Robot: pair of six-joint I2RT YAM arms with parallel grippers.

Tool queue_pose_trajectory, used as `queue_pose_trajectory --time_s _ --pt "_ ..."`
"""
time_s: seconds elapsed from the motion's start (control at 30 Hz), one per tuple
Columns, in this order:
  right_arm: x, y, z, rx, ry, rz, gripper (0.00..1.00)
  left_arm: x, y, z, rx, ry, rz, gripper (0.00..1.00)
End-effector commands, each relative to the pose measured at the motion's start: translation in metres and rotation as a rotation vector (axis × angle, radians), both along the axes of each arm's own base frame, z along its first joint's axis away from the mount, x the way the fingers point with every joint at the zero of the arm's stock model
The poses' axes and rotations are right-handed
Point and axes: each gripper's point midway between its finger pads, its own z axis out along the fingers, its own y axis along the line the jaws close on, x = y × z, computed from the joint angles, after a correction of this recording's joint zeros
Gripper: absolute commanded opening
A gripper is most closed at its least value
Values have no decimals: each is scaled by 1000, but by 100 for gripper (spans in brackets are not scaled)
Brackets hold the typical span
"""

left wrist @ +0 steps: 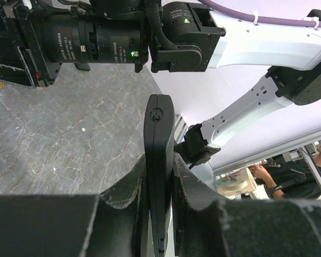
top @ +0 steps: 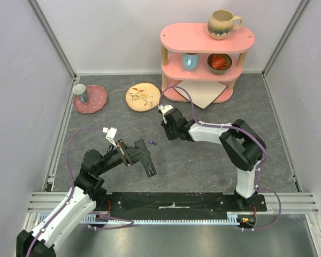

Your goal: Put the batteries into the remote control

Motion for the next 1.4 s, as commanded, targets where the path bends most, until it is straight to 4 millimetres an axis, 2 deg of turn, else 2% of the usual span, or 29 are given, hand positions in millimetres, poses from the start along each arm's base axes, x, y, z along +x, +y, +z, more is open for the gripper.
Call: queue_pose_trajectory --time_s 0.0,0.13,0.27,0.33,0.47,0.57,0.6,0.8,1.0,1.37 --pt "-14 -14 -10 10 50 -60 21 0 0 5 -26 3 -1 2" --pt "-23 -24 -9 18 57 -101 12 1 0 4 -29 2 -3 2" --pt "-31 -30 -1 35 63 -136 7 2 -1 3 -30 6 -2 2" --pt "-37 -37 -3 23 81 -164 0 2 -1 3 -31 9 -2 2" --pt "-44 -44 -2 -11 85 -169 0 3 -1 -1 -33 20 1 2" --pt "-43 -48 -4 -56 89 -157 13 3 -2 -1 -35 21 -1 2" --pt "-44 -51 -6 -76 96 -158 21 3 -2 0 -37 21 -4 2" --pt "-41 -51 -6 -116 104 -138 40 2 -2 -1 -36 18 -10 2" --pt "-36 -48 -3 -128 97 -128 45 2 -3 -3 -34 24 -13 2" --pt "-27 -39 -7 -156 109 -74 41 1 -2 -4 -33 18 -15 2"
